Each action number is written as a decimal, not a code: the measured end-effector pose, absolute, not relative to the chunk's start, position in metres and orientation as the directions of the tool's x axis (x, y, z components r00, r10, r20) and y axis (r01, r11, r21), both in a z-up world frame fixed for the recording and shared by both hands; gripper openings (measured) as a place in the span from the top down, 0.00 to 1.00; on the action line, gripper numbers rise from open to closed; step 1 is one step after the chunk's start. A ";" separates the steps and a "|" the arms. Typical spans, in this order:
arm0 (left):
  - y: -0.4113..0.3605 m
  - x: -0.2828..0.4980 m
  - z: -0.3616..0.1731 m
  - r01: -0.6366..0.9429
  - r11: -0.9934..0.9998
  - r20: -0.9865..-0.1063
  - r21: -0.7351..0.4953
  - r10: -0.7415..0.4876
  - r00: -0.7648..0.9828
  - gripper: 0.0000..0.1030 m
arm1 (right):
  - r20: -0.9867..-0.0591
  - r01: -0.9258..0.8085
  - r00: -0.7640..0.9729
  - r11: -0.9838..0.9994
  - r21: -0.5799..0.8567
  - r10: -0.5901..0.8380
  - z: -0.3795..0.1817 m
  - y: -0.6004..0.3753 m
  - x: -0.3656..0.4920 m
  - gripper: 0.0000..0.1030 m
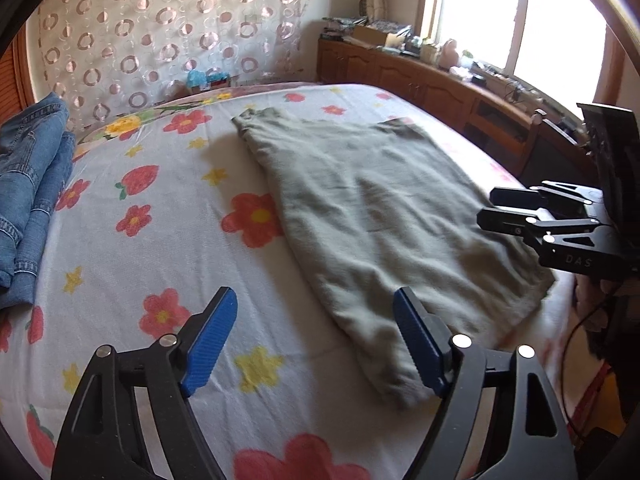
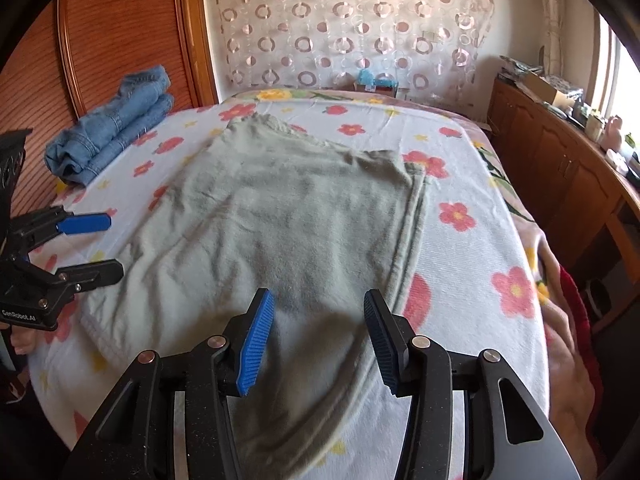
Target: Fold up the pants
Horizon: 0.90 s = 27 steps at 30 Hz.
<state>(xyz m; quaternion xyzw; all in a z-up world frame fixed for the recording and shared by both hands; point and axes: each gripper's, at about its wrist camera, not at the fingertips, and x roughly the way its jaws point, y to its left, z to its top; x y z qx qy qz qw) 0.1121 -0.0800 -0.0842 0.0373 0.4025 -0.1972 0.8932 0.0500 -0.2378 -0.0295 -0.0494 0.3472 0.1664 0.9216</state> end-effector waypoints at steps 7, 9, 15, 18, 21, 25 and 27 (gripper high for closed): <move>-0.082 0.086 -0.076 0.436 0.888 -0.712 -0.146 -0.400 0.577 0.41 | -0.626 -0.338 0.719 0.939 0.064 0.302 -0.023 -0.255 0.005 0.59; -0.082 0.081 -0.077 0.444 0.882 -0.715 -0.159 -0.413 0.564 0.49 | -0.623 -0.336 0.716 0.938 0.087 0.314 -0.026 -0.260 -0.009 0.63; -0.082 0.076 -0.086 0.446 0.879 -0.729 -0.168 -0.415 0.544 0.60 | -0.636 -0.311 0.703 0.942 0.126 0.318 -0.036 -0.265 -0.025 0.64; -0.084 0.076 -0.088 0.449 0.878 -0.733 -0.166 -0.415 0.539 0.61 | -0.645 -0.302 0.696 0.944 0.134 0.315 -0.036 -0.265 -0.020 0.64; -0.085 0.075 -0.090 0.446 0.880 -0.739 -0.161 -0.407 0.537 0.61 | -0.653 -0.300 0.690 0.944 0.136 0.313 -0.038 -0.263 -0.017 0.64; -0.084 0.075 -0.093 0.445 0.881 -0.741 -0.162 -0.406 0.534 0.61 | -0.651 -0.295 0.687 0.942 0.158 0.324 -0.041 -0.262 -0.016 0.64; -0.084 0.074 -0.093 0.444 0.881 -0.740 -0.163 -0.407 0.535 0.61 | -0.652 -0.295 0.683 0.941 0.167 0.330 -0.044 -0.262 -0.016 0.64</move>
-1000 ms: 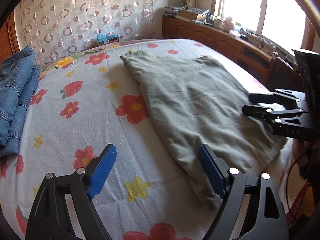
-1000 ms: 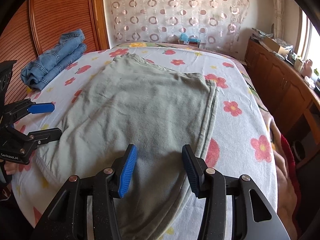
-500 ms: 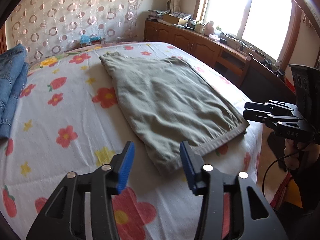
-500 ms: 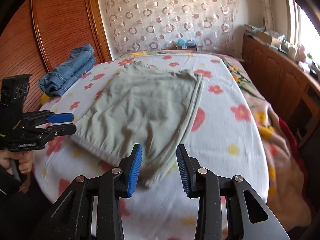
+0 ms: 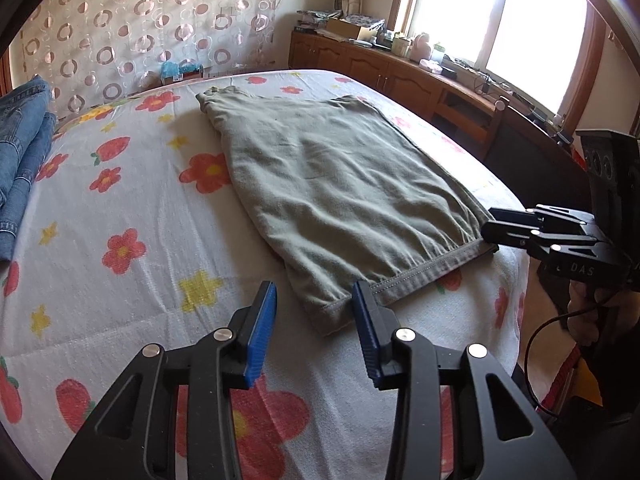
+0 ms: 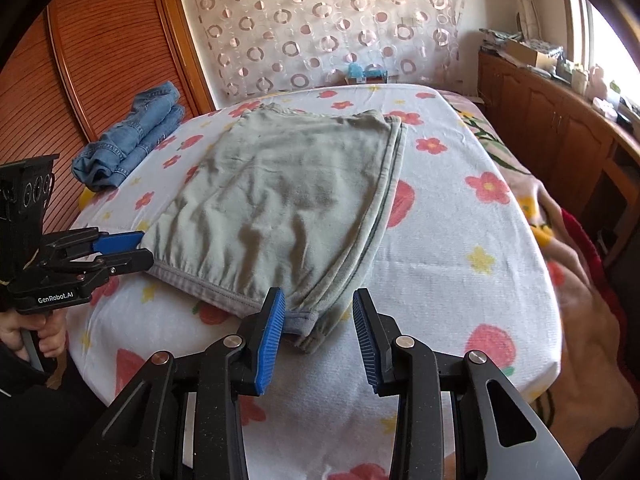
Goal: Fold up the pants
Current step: 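Lower the left tool onto the shorts' folded edge and close it while the right tool grips the same edge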
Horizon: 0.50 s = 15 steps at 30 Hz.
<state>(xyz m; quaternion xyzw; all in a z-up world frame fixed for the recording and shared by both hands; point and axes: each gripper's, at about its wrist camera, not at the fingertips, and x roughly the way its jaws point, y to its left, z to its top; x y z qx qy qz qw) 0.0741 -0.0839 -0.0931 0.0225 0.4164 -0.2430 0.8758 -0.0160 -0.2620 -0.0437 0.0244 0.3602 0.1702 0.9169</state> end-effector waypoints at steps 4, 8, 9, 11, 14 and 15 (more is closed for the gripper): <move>-0.083 0.073 -0.094 0.441 0.882 -0.738 -0.168 -0.409 0.537 0.61 | -0.658 -0.297 0.677 0.941 0.165 0.329 -0.048 -0.258 -0.015 0.64; -0.083 0.071 -0.094 0.443 0.880 -0.737 -0.172 -0.413 0.535 0.61 | -0.662 -0.286 0.677 0.944 0.166 0.321 -0.047 -0.257 -0.015 0.64; -0.084 0.070 -0.094 0.445 0.878 -0.736 -0.173 -0.416 0.534 0.61 | -0.662 -0.295 0.672 0.940 0.172 0.332 -0.047 -0.256 -0.016 0.66; -0.087 0.068 -0.094 0.452 0.875 -0.735 -0.175 -0.422 0.532 0.61 | -0.661 -0.300 0.674 0.940 0.164 0.330 -0.047 -0.251 -0.017 0.71; -0.089 0.065 -0.094 0.454 0.873 -0.733 -0.179 -0.426 0.531 0.61 | -0.658 -0.304 0.677 0.939 0.159 0.331 -0.048 -0.251 -0.018 0.74; -0.089 0.065 -0.095 0.456 0.871 -0.732 -0.183 -0.430 0.528 0.61 | -0.656 -0.304 0.677 0.939 0.162 0.333 -0.048 -0.251 -0.018 0.75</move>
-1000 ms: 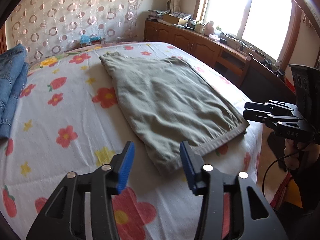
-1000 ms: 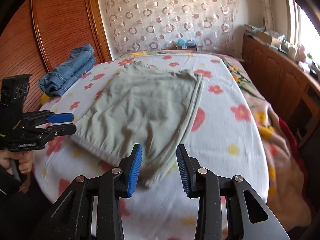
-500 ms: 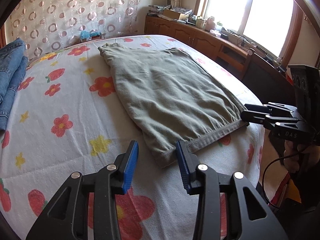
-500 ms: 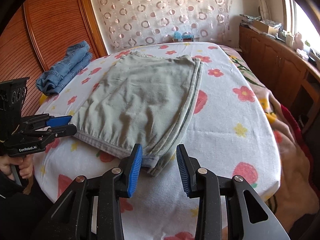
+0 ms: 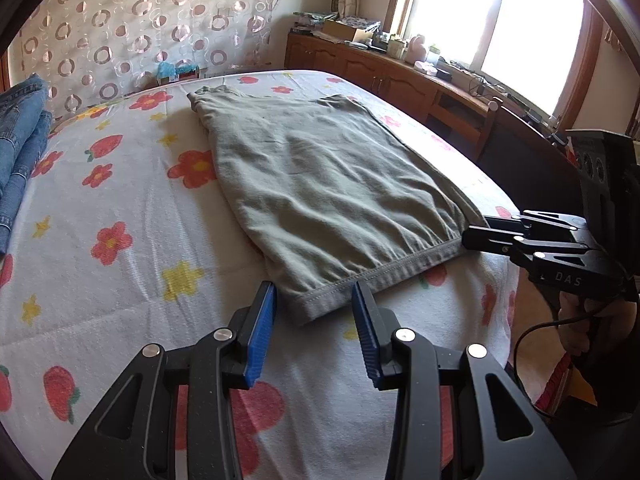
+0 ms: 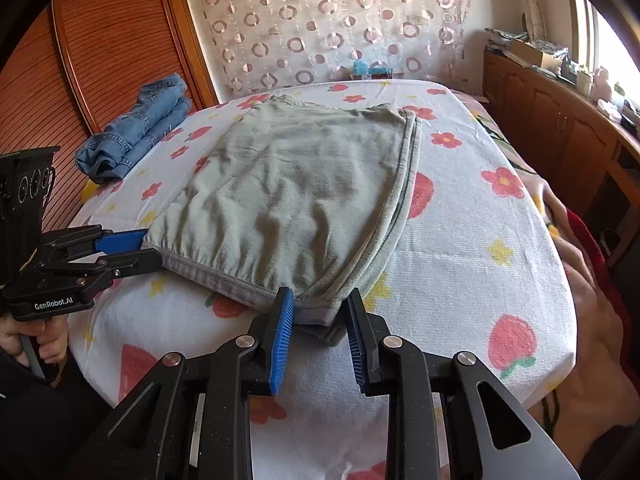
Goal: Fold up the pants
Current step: 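Lower the left tool onto the shorts' folded edge and close it while the right tool grips the same edge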
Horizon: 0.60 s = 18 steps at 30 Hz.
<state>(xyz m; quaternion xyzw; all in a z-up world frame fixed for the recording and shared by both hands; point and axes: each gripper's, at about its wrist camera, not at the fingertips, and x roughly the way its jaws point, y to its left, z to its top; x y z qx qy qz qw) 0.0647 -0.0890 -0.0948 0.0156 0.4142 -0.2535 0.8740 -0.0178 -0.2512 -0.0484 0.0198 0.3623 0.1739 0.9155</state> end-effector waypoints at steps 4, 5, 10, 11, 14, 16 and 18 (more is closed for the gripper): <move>-0.091 0.060 -0.096 0.453 0.872 -0.728 -0.185 -0.432 0.533 0.65 | -0.653 -0.308 0.679 0.938 0.161 0.335 -0.049 -0.250 -0.019 0.76; -0.090 0.059 -0.096 0.452 0.872 -0.726 -0.188 -0.433 0.534 0.65 | -0.653 -0.308 0.680 0.938 0.160 0.335 -0.050 -0.250 -0.020 0.76; -0.089 0.060 -0.095 0.447 0.872 -0.722 -0.198 -0.439 0.536 0.66 | -0.651 -0.306 0.682 0.939 0.159 0.333 -0.050 -0.250 -0.020 0.76; -0.089 0.061 -0.095 0.446 0.873 -0.722 -0.196 -0.436 0.537 0.69 | -0.651 -0.306 0.683 0.939 0.157 0.332 -0.050 -0.249 -0.020 0.76; -0.089 0.063 -0.096 0.445 0.875 -0.720 -0.190 -0.433 0.543 0.77 | -0.650 -0.308 0.683 0.938 0.157 0.333 -0.051 -0.249 -0.021 0.76; -0.088 0.064 -0.095 0.446 0.873 -0.715 -0.197 -0.439 0.544 0.79 | -0.650 -0.311 0.682 0.937 0.157 0.335 -0.051 -0.249 -0.022 0.77; -0.087 0.064 -0.095 0.446 0.872 -0.713 -0.201 -0.442 0.544 0.81 | -0.651 -0.320 0.678 0.934 0.157 0.341 -0.051 -0.249 -0.022 0.80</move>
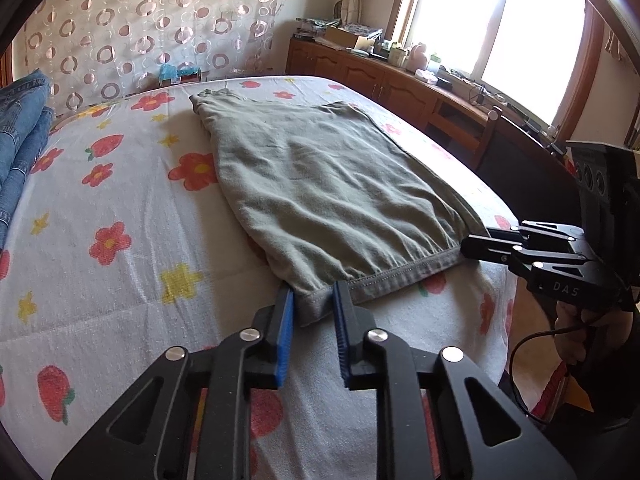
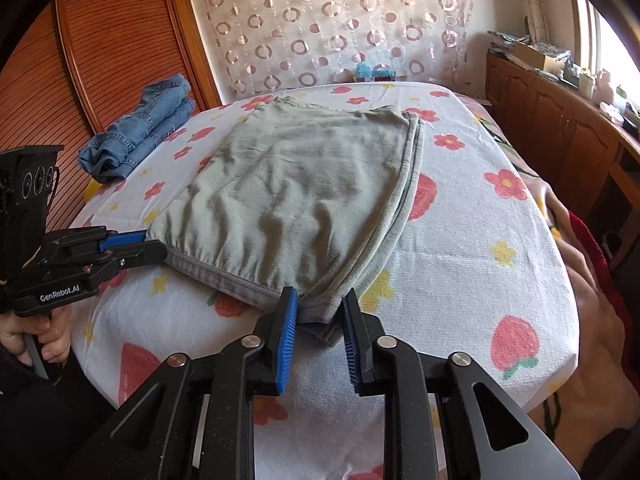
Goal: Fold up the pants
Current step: 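Lower the left tool onto the shorts' folded edge and close it while the right tool grips the same edge, then lift the gripped edge of the shorts with both tools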
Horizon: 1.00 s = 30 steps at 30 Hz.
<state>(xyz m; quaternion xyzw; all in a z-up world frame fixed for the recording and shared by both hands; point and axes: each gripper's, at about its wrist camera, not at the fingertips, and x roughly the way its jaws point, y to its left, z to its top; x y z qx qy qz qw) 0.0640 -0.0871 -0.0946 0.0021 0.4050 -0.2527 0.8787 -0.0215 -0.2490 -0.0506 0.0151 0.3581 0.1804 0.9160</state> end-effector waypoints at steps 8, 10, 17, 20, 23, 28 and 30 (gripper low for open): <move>-0.088 0.067 -0.096 0.443 0.873 -0.717 -0.205 -0.442 0.539 0.79 | -0.651 -0.322 0.673 0.931 0.170 0.352 -0.050 -0.251 -0.019 0.84; -0.086 0.068 -0.096 0.438 0.872 -0.715 -0.218 -0.448 0.536 0.78 | -0.650 -0.325 0.671 0.929 0.175 0.357 -0.050 -0.252 -0.019 0.85; -0.089 0.068 -0.094 0.446 0.875 -0.713 -0.189 -0.435 0.550 0.86 | -0.640 -0.321 0.672 0.926 0.199 0.371 -0.051 -0.254 -0.020 0.89; -0.090 0.066 -0.089 0.452 0.874 -0.702 -0.181 -0.436 0.562 0.89 | -0.635 -0.320 0.676 0.925 0.205 0.375 -0.051 -0.254 -0.020 0.90; -0.089 0.062 -0.075 0.462 0.868 -0.672 -0.182 -0.453 0.586 0.90 | -0.617 -0.326 0.686 0.921 0.212 0.385 -0.046 -0.255 -0.023 0.90; -0.088 0.058 -0.042 0.476 0.860 -0.615 -0.183 -0.477 0.628 0.90 | -0.567 -0.347 0.719 0.915 0.208 0.401 -0.025 -0.260 -0.028 0.91; -0.085 0.058 -0.025 0.481 0.857 -0.586 -0.185 -0.489 0.646 0.90 | -0.542 -0.358 0.735 0.912 0.199 0.407 -0.011 -0.261 -0.030 0.91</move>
